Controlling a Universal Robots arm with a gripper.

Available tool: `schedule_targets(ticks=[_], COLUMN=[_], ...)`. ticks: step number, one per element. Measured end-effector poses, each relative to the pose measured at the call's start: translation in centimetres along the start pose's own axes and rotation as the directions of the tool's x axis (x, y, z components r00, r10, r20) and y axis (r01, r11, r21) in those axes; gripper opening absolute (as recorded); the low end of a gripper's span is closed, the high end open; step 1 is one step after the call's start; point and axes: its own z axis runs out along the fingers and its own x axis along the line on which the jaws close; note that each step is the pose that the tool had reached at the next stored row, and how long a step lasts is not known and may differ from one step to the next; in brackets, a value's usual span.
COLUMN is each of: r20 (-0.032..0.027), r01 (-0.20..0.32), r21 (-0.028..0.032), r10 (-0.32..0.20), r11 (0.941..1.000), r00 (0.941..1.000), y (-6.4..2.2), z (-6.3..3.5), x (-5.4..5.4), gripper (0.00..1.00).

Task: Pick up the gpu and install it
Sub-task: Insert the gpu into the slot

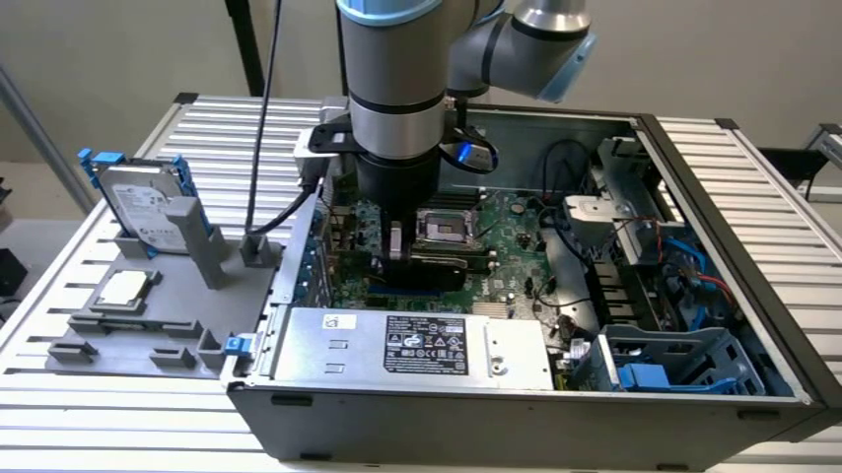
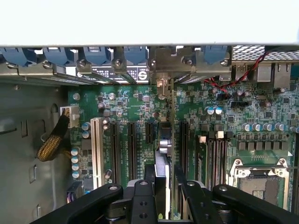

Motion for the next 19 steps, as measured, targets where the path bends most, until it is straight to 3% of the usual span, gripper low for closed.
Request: schedule_targets(ticks=[13,19], r20=[0.0,0.0], r01=[0.0,0.0], r21=[0.0,0.0], r10=[0.0,0.0], r11=[1.0,1.0], r00=[1.0,1.0], y=[0.01,-0.01], z=[0.01,0.0], x=[-0.34,0.11], gripper=[0.27,0.27])
